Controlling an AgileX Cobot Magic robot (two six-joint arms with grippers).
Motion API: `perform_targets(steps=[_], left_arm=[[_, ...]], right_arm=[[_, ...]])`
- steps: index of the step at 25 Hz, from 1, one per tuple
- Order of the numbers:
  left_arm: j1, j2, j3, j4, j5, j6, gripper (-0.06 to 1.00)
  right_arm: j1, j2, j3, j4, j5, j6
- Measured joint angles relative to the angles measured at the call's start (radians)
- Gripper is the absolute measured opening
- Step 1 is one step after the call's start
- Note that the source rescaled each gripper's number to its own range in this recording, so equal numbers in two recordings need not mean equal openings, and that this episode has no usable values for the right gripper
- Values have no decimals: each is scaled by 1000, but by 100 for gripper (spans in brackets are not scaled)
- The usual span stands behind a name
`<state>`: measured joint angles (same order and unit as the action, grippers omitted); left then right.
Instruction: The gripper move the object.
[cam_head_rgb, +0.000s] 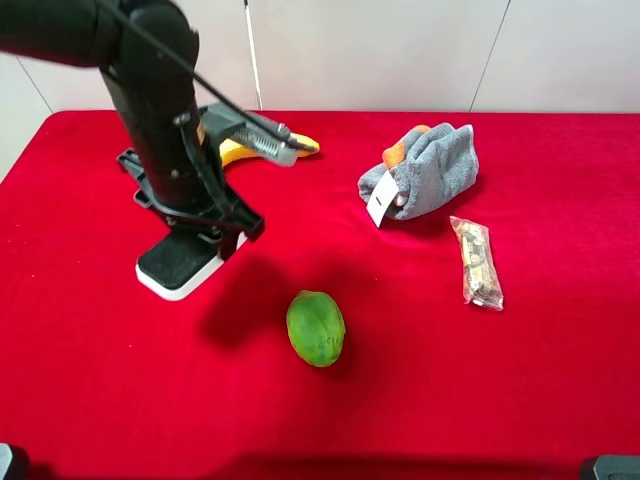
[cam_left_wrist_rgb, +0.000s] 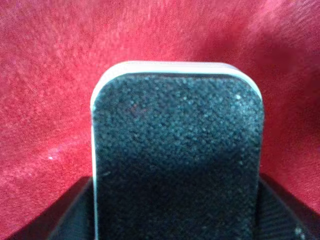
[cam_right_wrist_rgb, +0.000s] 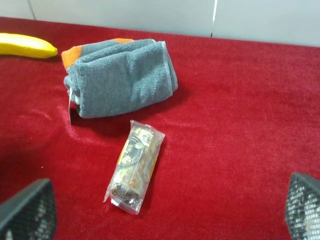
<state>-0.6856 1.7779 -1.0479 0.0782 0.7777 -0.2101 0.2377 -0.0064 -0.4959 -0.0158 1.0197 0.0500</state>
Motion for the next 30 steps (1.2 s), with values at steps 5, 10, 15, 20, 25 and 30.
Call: perform_targets(steps=[5, 10, 15, 20, 25, 30], left_arm=[[0, -1, 92, 0, -100, -6, 0], [0, -1, 172, -1, -194, -11, 0], [0, -1, 226, -3, -255, -11, 0], [0, -1, 245, -23, -263, -12, 0], [0, -1, 245, -37, -260, -13, 0], [0, -1, 245, -42, -245, -13, 0]], right_arm=[[0, 0, 0, 0, 0, 0], [0, 0, 0, 0, 0, 0], [0, 0, 0, 0, 0, 0], [0, 0, 0, 0, 0, 0], [0, 0, 0, 0, 1, 0], [0, 0, 0, 0, 1, 0]])
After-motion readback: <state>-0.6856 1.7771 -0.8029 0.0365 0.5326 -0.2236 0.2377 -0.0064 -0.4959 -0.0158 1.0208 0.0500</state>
